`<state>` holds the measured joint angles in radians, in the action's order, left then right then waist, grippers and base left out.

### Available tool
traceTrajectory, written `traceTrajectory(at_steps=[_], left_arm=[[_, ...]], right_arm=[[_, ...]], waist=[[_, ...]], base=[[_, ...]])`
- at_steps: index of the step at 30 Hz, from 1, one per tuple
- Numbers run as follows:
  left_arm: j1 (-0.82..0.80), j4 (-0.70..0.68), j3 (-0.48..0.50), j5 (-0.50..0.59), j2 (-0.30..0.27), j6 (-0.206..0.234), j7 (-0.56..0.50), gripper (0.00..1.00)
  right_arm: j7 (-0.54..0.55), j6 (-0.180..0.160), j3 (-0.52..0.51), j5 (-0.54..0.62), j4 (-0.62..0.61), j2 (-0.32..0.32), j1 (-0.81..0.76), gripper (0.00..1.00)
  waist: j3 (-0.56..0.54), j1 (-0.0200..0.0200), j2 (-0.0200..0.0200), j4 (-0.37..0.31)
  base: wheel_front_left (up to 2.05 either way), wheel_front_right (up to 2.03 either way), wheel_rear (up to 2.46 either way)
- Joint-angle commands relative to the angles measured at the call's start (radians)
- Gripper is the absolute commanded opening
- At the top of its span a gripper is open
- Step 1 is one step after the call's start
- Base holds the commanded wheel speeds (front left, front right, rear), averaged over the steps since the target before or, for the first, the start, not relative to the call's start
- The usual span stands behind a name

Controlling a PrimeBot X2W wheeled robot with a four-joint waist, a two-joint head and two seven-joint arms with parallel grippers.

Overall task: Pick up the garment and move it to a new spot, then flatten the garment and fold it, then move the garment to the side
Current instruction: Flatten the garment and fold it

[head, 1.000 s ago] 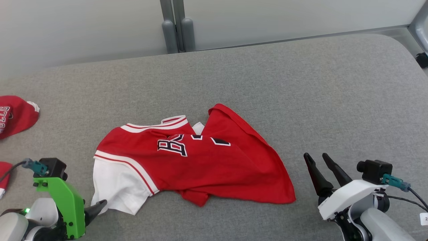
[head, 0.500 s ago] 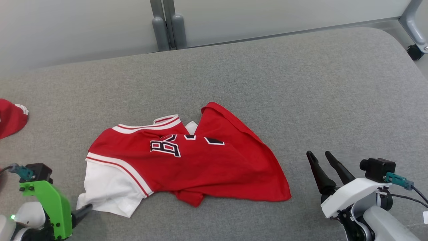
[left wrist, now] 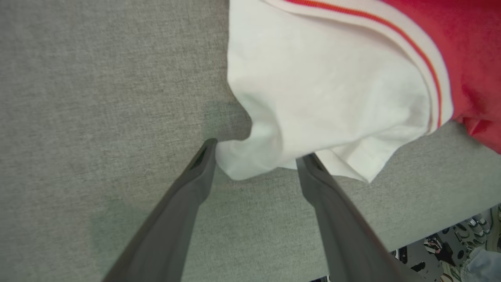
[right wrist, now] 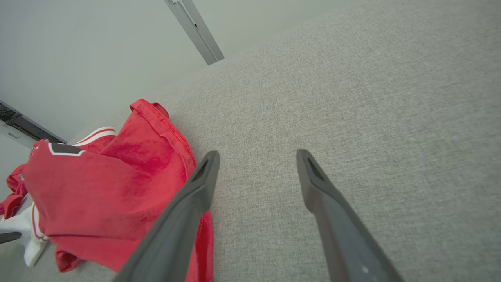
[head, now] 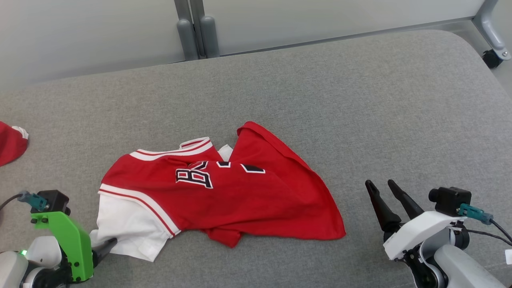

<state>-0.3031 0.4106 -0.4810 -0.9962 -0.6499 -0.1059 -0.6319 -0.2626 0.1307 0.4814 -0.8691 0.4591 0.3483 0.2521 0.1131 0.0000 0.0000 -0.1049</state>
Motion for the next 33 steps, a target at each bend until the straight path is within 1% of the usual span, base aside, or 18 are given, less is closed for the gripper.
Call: traceTrajectory(at_steps=[1,2,6,11,17,22,23,24,28,32,33], left_arm=[[-0.013,0.011,-0.004,0.003,0.001,-0.008,0.001,0.48],[-0.016,0.015,-0.007,0.003,0.001,-0.008,0.001,0.0],[-0.015,0.027,-0.02,-0.004,-0.009,-0.013,-0.015,0.0],[0.004,0.005,-0.026,-0.03,-0.02,-0.011,-0.056,0.0],[0.05,0.0,-0.026,-0.057,-0.007,0.024,-0.086,0.0],[0.084,0.029,-0.015,-0.081,0.004,0.044,-0.068,0.0],[0.087,0.036,-0.01,-0.081,0.008,0.045,-0.055,0.89],[0.088,0.038,-0.009,-0.081,0.011,0.044,-0.047,1.0],[0.078,0.023,-0.008,-0.045,-0.002,0.04,0.002,1.0],[0.088,-0.055,0.012,-0.007,-0.023,0.047,0.085,1.0],[0.094,-0.09,0.023,0.009,-0.027,0.054,0.128,1.0]], right_arm=[[-0.003,0.0,0.003,-0.006,0.004,0.003,0.009,1.0],[-0.003,0.0,0.004,-0.007,0.005,0.002,0.008,1.0],[-0.003,0.0,-0.002,-0.011,0.01,0.002,-0.01,1.0],[-0.003,0.0,-0.006,-0.012,0.015,-0.002,-0.018,1.0],[-0.003,0.0,-0.007,-0.008,0.019,-0.01,-0.02,1.0],[-0.003,0.0,-0.013,-0.009,0.022,-0.013,-0.025,1.0],[-0.003,0.0,-0.016,-0.008,0.022,-0.013,-0.026,1.0],[-0.003,0.0,-0.02,-0.007,0.02,-0.013,-0.027,1.0],[-0.003,0.0,-0.053,0.01,-0.001,-0.014,-0.038,1.0],[-0.003,0.0,-0.135,0.047,-0.044,-0.015,-0.058,1.0],[-0.003,0.0,-0.169,0.06,-0.059,-0.015,-0.068,1.0]], waist=[[-0.001,0.0,0.0,-0.001],[-0.002,0.0,0.0,-0.001],[-0.011,0.0,0.0,0.013],[-0.021,0.0,0.0,0.048],[-0.032,0.0,0.0,0.078],[-0.043,0.0,0.0,0.086],[-0.045,0.0,0.0,0.086],[-0.046,0.0,0.0,0.086],[-0.055,0.0,0.0,0.088],[-0.061,0.0,0.0,0.085],[-0.063,0.0,0.0,0.084]], base=[[0.0,0.0,0.0],[0.0,0.0,0.0],[0.0,0.0,0.0],[0.0,0.0,0.0],[0.0,0.0,0.0],[0.0,0.0,0.0],[0.0,0.0,0.0],[0.0,0.0,0.0],[0.0,0.0,0.0],[0.0,0.0,0.0],[0.0,0.0,0.0]])
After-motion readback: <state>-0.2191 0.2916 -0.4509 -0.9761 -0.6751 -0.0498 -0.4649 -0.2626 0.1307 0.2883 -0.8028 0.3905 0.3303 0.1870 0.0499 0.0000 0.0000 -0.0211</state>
